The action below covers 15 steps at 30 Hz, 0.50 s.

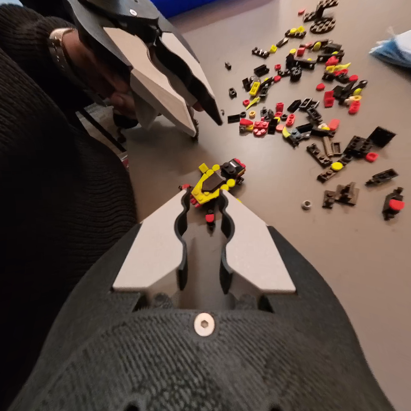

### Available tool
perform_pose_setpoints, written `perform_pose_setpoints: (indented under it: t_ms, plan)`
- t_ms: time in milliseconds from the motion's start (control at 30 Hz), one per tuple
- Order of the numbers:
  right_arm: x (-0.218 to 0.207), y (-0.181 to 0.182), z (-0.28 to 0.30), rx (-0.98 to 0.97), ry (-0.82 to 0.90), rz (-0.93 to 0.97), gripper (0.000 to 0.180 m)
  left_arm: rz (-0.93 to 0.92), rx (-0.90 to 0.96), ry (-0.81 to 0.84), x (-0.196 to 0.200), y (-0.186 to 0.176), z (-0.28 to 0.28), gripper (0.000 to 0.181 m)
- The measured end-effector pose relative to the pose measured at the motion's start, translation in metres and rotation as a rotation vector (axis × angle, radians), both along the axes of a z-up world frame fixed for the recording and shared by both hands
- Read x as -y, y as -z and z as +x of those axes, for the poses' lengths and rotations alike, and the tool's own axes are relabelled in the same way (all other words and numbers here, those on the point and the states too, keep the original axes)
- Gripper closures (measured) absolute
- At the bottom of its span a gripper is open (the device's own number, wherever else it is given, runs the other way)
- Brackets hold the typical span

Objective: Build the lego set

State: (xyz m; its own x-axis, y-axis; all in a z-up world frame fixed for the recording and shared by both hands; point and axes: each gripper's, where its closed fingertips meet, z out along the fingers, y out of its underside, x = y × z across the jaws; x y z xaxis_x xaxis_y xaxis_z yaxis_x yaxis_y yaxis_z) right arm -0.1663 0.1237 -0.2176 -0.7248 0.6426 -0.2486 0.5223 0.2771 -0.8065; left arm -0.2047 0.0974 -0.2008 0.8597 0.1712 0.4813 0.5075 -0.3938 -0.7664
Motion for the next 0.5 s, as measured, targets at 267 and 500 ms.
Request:
perform_pose_setpoints:
  t_ms: [267,500]
  plan:
    - [-0.022,-0.051,-0.02,-0.282,0.108,-0.116,0.18,0.068,-0.04,-0.073,0.005,-0.018,-0.02,0.168]
    - [-0.022,-0.068,-0.019,-0.34,0.075,-0.163,0.18,0.147,-0.024,0.017,0.006,-0.033,-0.009,0.181]
